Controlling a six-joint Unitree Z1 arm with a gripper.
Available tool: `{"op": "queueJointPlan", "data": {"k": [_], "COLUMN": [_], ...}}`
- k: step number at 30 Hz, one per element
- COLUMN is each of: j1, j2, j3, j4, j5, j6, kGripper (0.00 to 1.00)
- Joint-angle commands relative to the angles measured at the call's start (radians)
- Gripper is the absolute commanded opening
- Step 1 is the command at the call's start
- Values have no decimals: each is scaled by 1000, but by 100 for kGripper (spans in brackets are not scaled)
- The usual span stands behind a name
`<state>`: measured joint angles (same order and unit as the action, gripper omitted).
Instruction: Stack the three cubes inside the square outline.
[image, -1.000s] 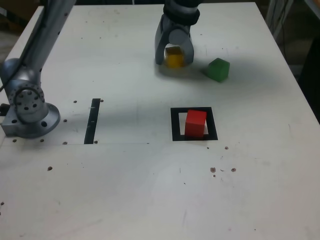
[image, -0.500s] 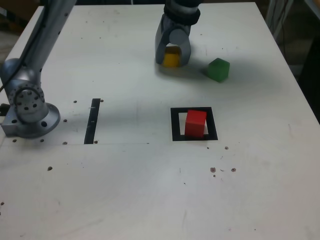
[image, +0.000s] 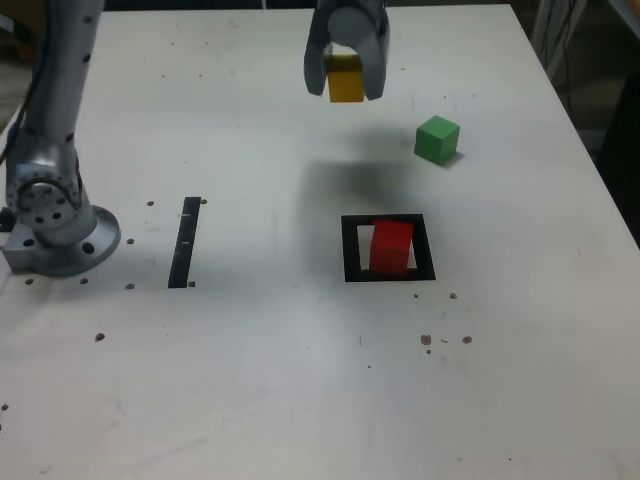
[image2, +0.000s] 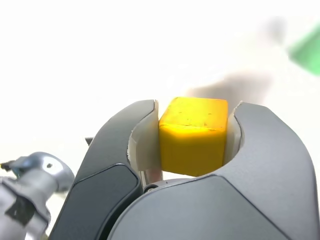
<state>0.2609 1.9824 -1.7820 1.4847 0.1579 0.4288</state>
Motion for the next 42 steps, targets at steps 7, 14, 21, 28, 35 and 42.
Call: {"op": "queueJointPlan", "data": {"k": [7,14,21,28,35,42], "j1": [-277,-407,-428,-436,-439,-439], "j2": [-28,-10,33,99,121,136], "j3": [49,42,34,28,28,26], "j4": [1,-5,-19,-67,-75,-76], "j5": [-44,-64,-86,-91,-91,-92], "j6": [-141,-224,-240,-257,-265,-266], "kGripper": [17,17,17,17,18,18]}}
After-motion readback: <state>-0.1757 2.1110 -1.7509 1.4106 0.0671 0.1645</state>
